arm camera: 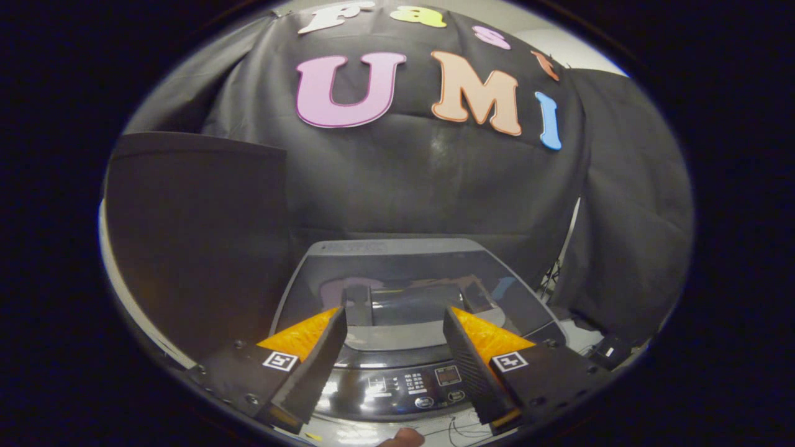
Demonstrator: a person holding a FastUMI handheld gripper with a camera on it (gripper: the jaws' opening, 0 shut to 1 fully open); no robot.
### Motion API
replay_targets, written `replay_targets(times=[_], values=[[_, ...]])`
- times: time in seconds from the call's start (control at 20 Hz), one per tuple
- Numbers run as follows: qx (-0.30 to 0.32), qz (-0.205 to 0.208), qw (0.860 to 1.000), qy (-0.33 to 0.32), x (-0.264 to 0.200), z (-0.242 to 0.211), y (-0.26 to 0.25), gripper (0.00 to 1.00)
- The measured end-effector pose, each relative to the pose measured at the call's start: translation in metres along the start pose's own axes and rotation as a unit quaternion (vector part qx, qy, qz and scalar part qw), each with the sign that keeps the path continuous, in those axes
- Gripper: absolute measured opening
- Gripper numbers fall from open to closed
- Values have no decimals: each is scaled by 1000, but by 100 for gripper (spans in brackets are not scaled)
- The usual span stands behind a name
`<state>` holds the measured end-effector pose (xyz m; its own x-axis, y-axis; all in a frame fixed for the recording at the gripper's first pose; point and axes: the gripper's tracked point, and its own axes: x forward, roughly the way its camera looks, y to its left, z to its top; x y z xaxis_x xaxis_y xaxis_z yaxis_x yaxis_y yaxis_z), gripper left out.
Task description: Put the clothes into the washing machine and then close the washing machine lid.
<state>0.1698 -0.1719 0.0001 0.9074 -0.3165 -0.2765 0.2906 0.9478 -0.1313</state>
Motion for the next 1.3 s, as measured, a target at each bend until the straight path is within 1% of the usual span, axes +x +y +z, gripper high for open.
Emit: replay_targets(times=[0.15,0.3,0.4,0.5,0.6,0.7,0.85,0.95,1.1,1.15,1.3], values=[[-2,3,1000,-16,-16,7,1,97],[-3,-14,999,-29,-37,4,-13,97],[16,-23,999,-42,-54,2,-23,98],[36,-21,997,-59,-73,3,-27,98],[36,-21,997,-72,-91,2,-35,97],[30,-4,995,-91,-106,5,-36,97],[22,-11,992,-124,-133,10,-50,97],[26,-19,991,-131,-147,4,-56,97],[31,-11,988,-150,-175,4,-53,98],[32,-15,986,-160,-181,6,-56,97],[20,-15,988,-155,-190,4,-59,97]])
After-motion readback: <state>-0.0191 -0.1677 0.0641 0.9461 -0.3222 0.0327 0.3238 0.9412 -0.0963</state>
